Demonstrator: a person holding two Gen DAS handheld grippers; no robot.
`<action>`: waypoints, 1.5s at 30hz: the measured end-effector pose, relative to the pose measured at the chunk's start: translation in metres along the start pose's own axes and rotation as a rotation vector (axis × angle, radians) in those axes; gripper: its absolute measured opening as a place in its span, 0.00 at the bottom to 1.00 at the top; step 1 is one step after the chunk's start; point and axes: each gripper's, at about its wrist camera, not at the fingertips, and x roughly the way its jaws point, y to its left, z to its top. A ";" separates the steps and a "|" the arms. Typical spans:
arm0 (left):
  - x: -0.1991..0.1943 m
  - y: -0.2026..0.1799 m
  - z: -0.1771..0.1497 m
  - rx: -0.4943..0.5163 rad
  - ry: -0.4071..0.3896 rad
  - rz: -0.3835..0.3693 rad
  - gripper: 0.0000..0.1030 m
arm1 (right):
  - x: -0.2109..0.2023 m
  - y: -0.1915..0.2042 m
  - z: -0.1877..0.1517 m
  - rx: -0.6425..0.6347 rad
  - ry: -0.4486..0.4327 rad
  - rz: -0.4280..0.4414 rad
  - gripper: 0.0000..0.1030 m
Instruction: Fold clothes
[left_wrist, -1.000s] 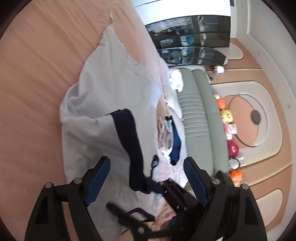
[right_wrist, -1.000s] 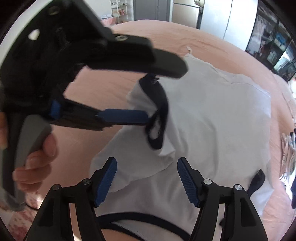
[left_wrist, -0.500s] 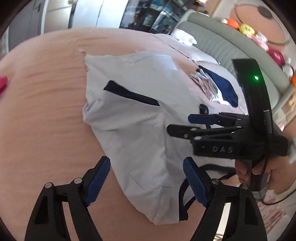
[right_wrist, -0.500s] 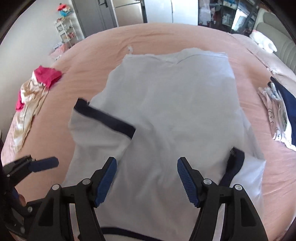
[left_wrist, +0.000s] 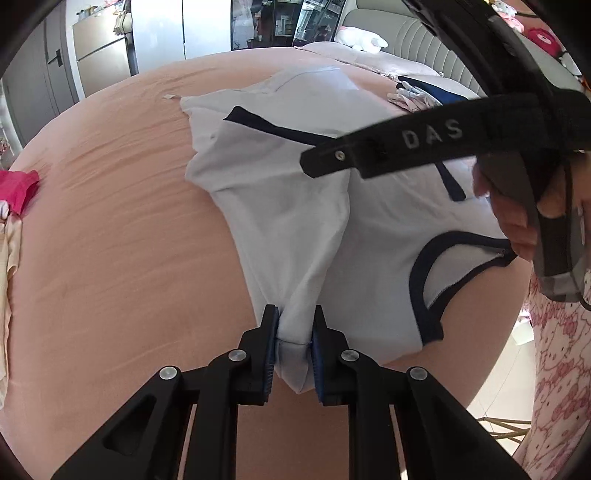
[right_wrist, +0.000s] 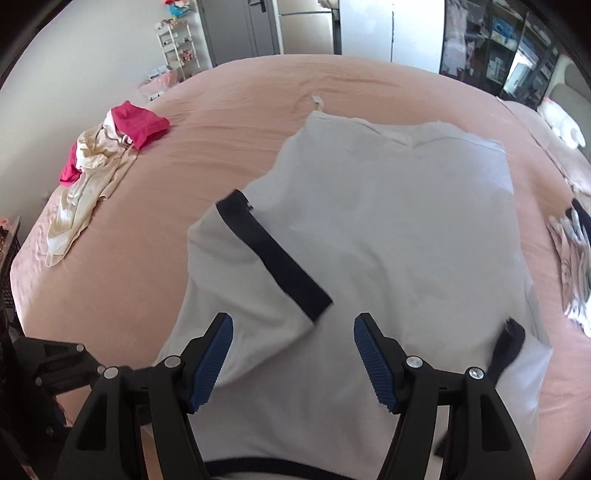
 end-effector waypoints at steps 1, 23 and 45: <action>-0.001 0.004 -0.001 -0.001 0.012 0.011 0.14 | 0.006 0.003 0.004 -0.003 0.005 -0.001 0.66; 0.022 0.028 0.070 -0.200 0.012 -0.203 0.18 | -0.031 -0.065 -0.035 0.112 -0.022 -0.134 0.71; 0.037 0.024 0.066 -0.284 0.091 0.014 0.48 | -0.072 -0.188 -0.096 0.414 -0.127 -0.173 0.77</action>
